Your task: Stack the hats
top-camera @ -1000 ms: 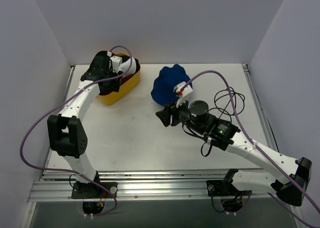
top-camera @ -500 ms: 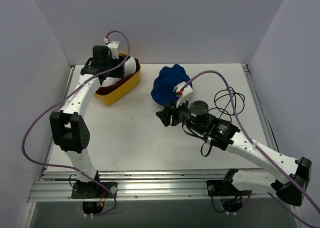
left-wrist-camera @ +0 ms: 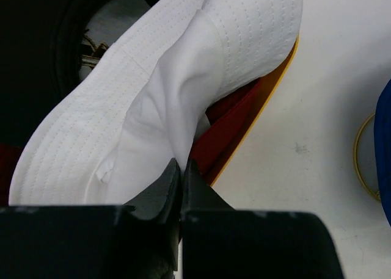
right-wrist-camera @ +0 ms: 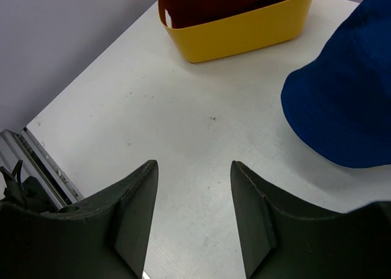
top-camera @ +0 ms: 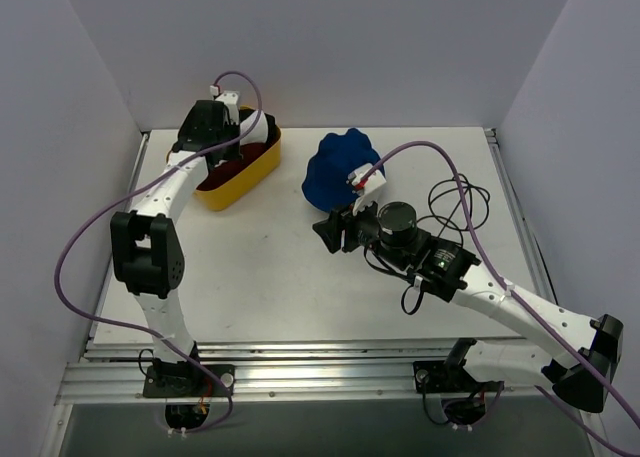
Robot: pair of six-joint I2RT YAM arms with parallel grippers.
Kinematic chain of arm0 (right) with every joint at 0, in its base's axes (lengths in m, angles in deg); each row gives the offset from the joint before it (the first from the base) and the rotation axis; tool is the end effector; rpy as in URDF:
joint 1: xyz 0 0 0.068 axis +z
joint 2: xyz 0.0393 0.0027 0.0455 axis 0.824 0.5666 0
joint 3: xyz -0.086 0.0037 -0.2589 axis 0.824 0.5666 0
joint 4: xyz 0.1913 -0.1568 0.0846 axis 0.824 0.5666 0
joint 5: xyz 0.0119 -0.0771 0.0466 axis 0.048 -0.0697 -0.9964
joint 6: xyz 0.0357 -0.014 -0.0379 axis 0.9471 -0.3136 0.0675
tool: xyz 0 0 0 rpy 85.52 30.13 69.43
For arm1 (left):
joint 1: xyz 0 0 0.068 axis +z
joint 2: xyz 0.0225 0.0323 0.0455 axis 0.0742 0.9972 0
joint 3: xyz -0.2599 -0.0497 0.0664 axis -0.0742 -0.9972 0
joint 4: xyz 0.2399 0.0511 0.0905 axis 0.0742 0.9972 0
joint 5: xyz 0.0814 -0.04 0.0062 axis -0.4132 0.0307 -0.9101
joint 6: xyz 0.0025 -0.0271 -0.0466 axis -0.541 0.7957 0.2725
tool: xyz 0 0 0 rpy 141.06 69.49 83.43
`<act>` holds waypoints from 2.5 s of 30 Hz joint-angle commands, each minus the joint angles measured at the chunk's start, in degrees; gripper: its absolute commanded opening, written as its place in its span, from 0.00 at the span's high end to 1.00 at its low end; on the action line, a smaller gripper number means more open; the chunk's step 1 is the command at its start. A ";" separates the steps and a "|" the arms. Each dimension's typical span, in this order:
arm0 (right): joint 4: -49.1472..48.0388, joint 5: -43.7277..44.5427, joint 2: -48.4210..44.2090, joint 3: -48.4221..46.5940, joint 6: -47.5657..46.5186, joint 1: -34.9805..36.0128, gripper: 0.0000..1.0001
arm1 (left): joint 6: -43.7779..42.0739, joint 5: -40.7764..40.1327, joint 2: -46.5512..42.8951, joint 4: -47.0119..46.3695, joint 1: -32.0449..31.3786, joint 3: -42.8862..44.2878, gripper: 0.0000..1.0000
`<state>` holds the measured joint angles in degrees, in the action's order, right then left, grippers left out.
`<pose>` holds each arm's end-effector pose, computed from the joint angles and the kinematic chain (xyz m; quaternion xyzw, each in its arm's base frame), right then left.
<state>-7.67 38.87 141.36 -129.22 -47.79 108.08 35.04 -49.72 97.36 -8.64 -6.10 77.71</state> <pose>0.1579 0.2047 0.3816 -0.2169 0.6705 0.3851 0.5959 0.4526 -0.0823 0.3008 0.0546 0.8873 -0.0463 0.4556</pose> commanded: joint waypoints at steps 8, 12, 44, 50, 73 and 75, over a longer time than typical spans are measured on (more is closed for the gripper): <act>-2.20 3.56 0.52 -0.05 -1.40 0.40 0.53 | -0.41 0.84 -13.31 -7.57 0.15 3.89 0.98; -2.37 3.38 0.61 0.13 -1.40 0.40 0.53 | -1.64 -0.74 -12.60 -4.92 0.07 3.73 0.98; -1.58 2.68 -0.98 -0.05 -1.58 0.49 0.53 | -0.15 11.30 -6.28 2.19 1.82 5.83 0.69; -1.59 2.94 -1.24 0.13 -1.58 0.49 0.53 | -0.76 12.26 -6.01 6.06 1.82 7.41 0.92; -1.06 3.12 -1.24 -0.40 -1.84 0.49 0.53 | 12.25 12.71 -2.51 16.43 8.24 23.84 0.82; -0.88 3.21 -1.68 -0.40 -1.93 0.49 0.53 | 11.89 10.26 0.39 19.58 8.85 25.25 0.73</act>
<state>-7.25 41.03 141.78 -129.20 -49.25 108.10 45.44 -38.12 94.10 7.55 2.01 99.05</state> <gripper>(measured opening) 0.470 0.229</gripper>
